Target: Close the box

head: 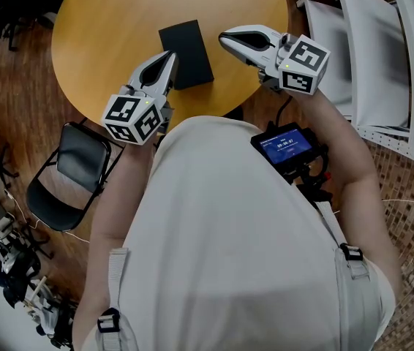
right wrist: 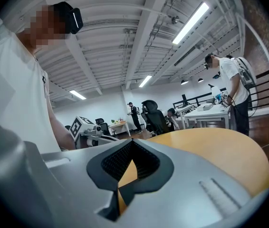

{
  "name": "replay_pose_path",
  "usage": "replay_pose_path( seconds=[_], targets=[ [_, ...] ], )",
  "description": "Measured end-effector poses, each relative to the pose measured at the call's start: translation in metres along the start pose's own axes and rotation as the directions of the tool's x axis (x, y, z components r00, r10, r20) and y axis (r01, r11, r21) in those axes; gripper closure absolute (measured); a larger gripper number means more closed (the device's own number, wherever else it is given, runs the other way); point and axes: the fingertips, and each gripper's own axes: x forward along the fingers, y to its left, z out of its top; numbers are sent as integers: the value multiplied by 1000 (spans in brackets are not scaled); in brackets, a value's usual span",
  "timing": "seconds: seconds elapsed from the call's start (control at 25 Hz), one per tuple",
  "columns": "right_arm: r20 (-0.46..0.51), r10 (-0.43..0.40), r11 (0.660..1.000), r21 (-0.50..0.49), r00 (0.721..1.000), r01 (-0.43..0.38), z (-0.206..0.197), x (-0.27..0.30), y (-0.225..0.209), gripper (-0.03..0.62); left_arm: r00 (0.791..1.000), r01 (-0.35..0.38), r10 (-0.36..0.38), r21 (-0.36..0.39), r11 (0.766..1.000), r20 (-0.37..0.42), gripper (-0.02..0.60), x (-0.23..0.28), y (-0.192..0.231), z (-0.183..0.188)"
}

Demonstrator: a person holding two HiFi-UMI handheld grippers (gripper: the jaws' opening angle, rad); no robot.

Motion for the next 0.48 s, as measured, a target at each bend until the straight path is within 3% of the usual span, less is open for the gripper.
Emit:
replay_pose_path(
  seconds=[0.48],
  targets=[
    [-3,5,1000,-1,1000,-5,2,4,1,594,1000,3,-3,-2,1000,1,581,-5,-2,2]
  ],
)
